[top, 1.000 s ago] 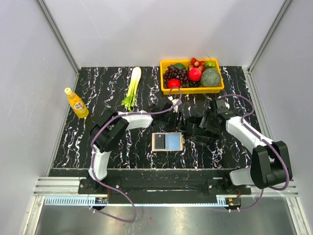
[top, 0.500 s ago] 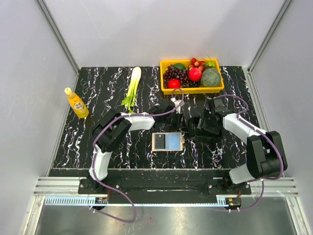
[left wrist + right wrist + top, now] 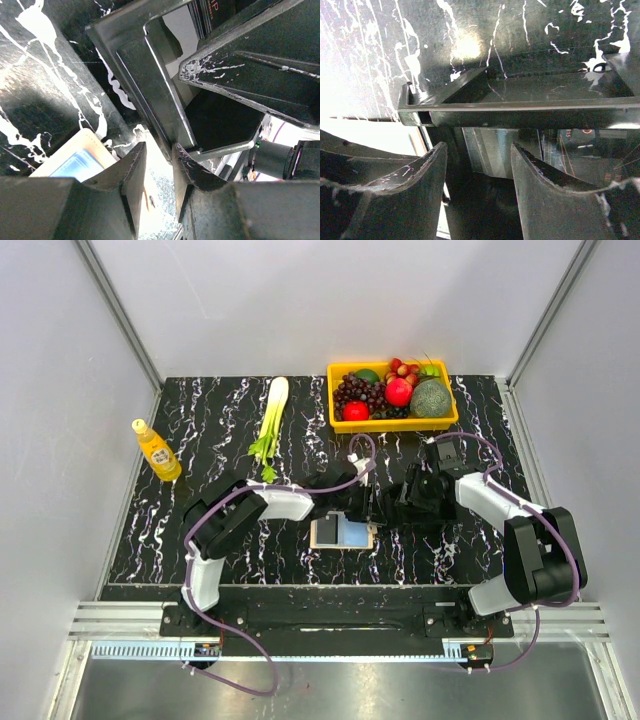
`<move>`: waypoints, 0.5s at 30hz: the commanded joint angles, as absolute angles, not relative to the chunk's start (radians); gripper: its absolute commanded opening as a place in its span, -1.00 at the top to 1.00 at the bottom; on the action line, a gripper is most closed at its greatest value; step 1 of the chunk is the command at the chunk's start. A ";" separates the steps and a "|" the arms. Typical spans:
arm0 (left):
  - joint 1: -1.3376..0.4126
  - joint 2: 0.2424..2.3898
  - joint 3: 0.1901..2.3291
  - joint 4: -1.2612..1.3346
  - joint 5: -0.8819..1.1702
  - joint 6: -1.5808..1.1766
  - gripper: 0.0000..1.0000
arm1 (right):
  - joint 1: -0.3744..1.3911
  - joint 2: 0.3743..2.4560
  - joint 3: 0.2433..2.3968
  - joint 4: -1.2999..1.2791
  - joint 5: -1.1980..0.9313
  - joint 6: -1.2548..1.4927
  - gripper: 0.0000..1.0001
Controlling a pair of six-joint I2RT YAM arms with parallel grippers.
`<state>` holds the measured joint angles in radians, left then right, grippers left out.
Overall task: Put the credit cards into the card holder
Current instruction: Pick up the credit card from the storage box.
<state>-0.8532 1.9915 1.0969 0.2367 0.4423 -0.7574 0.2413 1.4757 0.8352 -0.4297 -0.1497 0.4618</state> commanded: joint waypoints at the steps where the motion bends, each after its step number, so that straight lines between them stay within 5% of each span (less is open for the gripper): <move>1: -0.893 1.959 1.078 0.279 0.403 -0.775 0.38 | 0.236 1.476 0.839 -0.396 -0.216 0.426 -0.18; 11: -0.908 1.947 1.045 0.310 0.393 -0.814 0.42 | 0.238 1.451 0.819 -0.364 -0.320 0.420 0.01; 15: -0.908 1.944 1.031 0.316 0.380 -0.828 0.44 | 0.238 1.385 0.824 -0.403 -0.207 0.423 -0.18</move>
